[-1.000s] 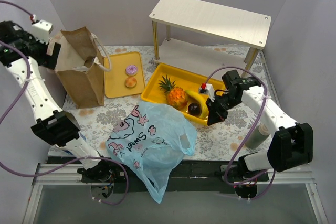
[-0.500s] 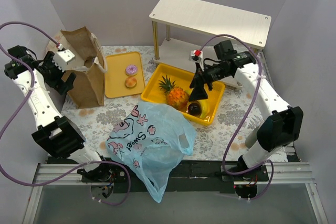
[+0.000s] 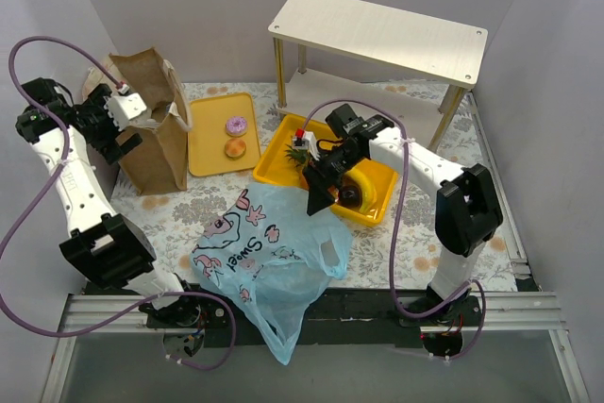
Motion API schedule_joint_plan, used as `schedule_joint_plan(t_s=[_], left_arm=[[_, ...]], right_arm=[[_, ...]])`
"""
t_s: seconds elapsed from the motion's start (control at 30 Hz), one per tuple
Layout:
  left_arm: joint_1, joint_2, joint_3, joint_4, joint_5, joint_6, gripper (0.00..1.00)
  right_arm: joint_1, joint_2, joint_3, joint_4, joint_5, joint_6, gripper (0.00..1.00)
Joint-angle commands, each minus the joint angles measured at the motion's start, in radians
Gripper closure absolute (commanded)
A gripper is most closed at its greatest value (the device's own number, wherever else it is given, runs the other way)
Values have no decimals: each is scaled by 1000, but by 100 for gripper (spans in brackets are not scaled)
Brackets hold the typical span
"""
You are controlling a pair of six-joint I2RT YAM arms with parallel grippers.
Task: Untie the knot of the grocery bags and take out the mixed food
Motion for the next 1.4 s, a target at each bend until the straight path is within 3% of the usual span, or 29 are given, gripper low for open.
schedule_joint_plan(t_s=[0.0,0.17,0.23,0.3,0.33,0.4,0.43,0.47,0.53,0.63,0.67,0.73,0.8,0.87,0.9,0.93,1.0,1.03,1.1,1.23,1.37], left_arm=[[-42,8,-42,41,-5,134,2],[-138,29,-172,248,-108,137,2],[-154,45,-174,241,-135,186,5],[-160,86,-116,139,-154,206,13],[-162,103,-92,95,-160,209,26],[-160,141,-16,-45,-206,203,43],[-159,151,2,-89,-226,199,58],[-159,155,11,-132,-243,159,63],[-159,108,-59,-134,-278,124,70],[-160,-19,-203,-134,-266,130,90],[-165,-55,-237,-134,-243,134,100],[-174,-151,-292,-135,-161,125,100],[-203,-181,-291,-137,-104,-15,100],[-229,-172,-248,-135,-41,-164,100],[-235,-165,-233,-135,-22,-320,100],[-240,-158,-222,-137,-11,-385,100],[-255,-150,-193,-135,-30,-496,100],[-255,-148,-180,-135,-34,-577,100],[-257,-151,-142,-137,-54,-651,100],[-277,-243,-180,-138,-45,-612,100],[-369,-337,-264,-140,-54,-608,100]], right_arm=[[12,66,-1,51,72,76,1],[12,114,-18,31,136,95,4],[11,104,-55,10,147,54,9],[6,69,-89,-33,141,14,19],[-9,54,-127,-51,130,-21,32],[-33,-4,-175,-85,129,-55,42],[-69,-26,-217,-97,129,-67,48],[-90,-44,-238,-110,129,-89,50],[-160,-95,-273,-148,138,-103,53],[-260,-150,-331,-185,162,-129,65],[-283,-162,-353,-191,170,-133,77],[-345,-193,-365,-208,188,-147,96],[-377,-218,-362,-217,193,-156,99],[-397,-244,-336,-214,178,-157,99],[-397,-250,-292,-211,157,-158,99],[-397,-255,-267,-208,103,-143,82],[-396,-252,-200,-196,42,-117,60],[-391,-247,-184,-191,-10,-95,31],[-383,-219,-161,-173,-28,-60,5],[-345,-167,-134,-150,-69,-19,2],[-305,-124,-95,-128,-98,15,2]])
